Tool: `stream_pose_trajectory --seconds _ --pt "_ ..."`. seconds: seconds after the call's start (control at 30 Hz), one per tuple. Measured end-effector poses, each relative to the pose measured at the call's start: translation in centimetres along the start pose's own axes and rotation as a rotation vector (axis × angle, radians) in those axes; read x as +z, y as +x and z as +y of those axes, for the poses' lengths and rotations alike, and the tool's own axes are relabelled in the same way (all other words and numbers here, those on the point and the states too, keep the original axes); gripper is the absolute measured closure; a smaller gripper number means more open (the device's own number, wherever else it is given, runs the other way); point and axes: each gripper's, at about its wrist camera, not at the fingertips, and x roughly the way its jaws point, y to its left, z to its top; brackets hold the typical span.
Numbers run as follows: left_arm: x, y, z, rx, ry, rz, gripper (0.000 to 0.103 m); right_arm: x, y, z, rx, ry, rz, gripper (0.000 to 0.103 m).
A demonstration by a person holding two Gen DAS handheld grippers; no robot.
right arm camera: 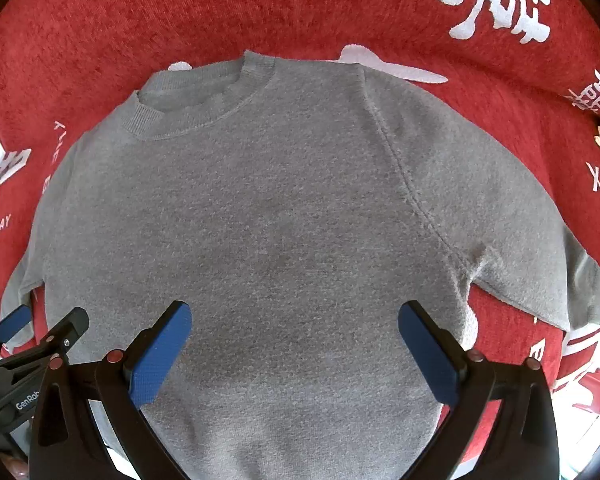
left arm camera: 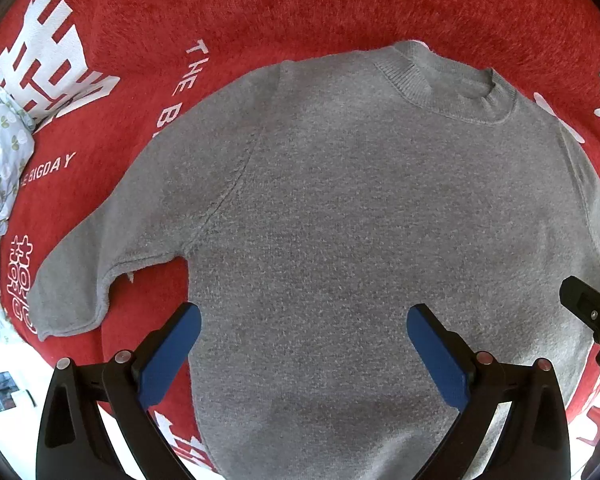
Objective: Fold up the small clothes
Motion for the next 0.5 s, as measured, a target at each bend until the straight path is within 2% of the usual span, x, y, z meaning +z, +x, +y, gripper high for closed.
stream_pose_trajectory --seconds 0.2,0.5 --pt "-0.02 0.09 0.11 -0.007 -0.001 0.0 0.0 0.02 0.01 0.28 -0.001 -0.002 0.001 0.0" --pt "0.36 0.63 0.7 -0.012 -0.001 0.048 0.0 0.06 0.11 0.51 -0.003 -0.007 0.003 0.0"
